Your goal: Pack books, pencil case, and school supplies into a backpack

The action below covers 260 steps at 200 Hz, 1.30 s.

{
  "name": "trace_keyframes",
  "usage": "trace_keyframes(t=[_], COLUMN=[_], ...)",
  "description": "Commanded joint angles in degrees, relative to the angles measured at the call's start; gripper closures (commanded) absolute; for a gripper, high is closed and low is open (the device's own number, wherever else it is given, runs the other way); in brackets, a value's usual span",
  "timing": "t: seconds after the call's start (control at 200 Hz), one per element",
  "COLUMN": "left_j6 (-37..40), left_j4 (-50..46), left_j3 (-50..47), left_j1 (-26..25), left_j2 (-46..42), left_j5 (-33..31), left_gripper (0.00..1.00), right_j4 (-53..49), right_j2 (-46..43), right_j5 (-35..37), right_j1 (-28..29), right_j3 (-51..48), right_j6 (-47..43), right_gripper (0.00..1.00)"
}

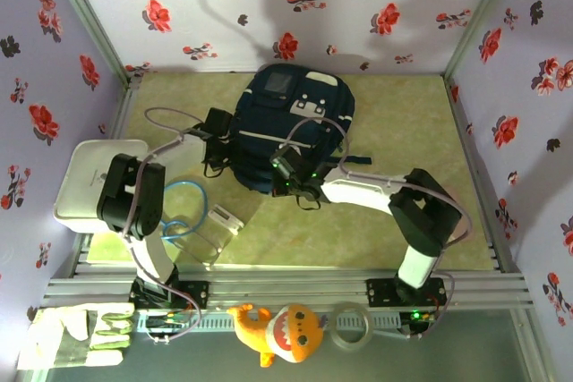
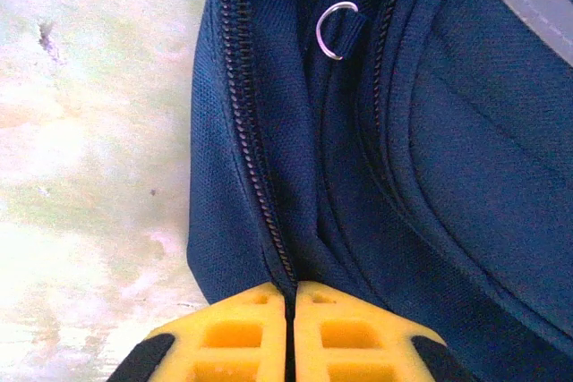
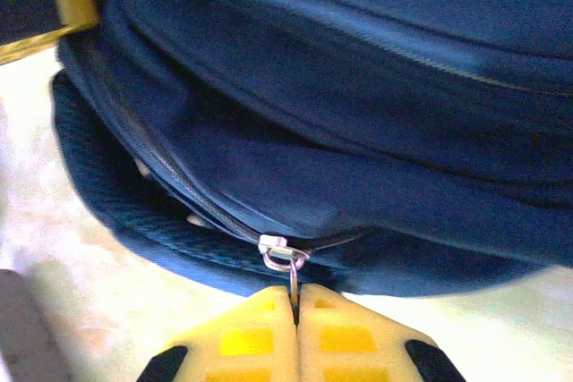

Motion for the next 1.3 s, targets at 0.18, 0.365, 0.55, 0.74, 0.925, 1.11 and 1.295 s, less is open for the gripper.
trace_keyframes(t=[0.18, 0.365, 0.55, 0.74, 0.925, 1.11, 1.295], left_j6=[3.0, 6.6, 15.8, 25.3, 30.0, 34.2, 35.9], left_j4=[-2.2, -3.9, -4.9, -5.1, -4.0, -2.5, -3.5], left_j3=[0.8, 1.5, 1.4, 2.4, 5.2, 7.1, 9.0], left_j1=[0.8, 0.7, -0.1, -4.8, -9.2, -11.7, -13.2], left_j2=[2.1, -2.0, -8.6, -10.0, -5.4, -1.9, 1.1], left_j5=[-5.4, -2.3, 3.8, 8.2, 15.0, 20.5, 22.0], left_gripper=[0.92, 0.8, 0.58, 0.41, 0.42, 0.45, 0.5], right_j4=[-12.1, -7.3, -1.5, 3.1, 7.1, 8.8, 9.3], right_j2=[-5.3, -6.1, -7.5, -9.0, -9.6, -9.7, -9.4], right_j5=[15.0, 12.4, 7.7, 3.1, -1.6, -3.4, -4.1], right_j1=[-3.8, -4.3, -4.4, -5.9, -7.5, -8.2, -8.4], right_j3=[-6.2, -5.0, -5.8, -8.3, -10.8, -12.0, -12.1], right_j6=[3.6, 0.2, -1.6, -0.4, 1.9, 3.6, 4.4], right_gripper=[1.0, 1.0, 1.0, 1.0, 1.0, 1.0, 1.0])
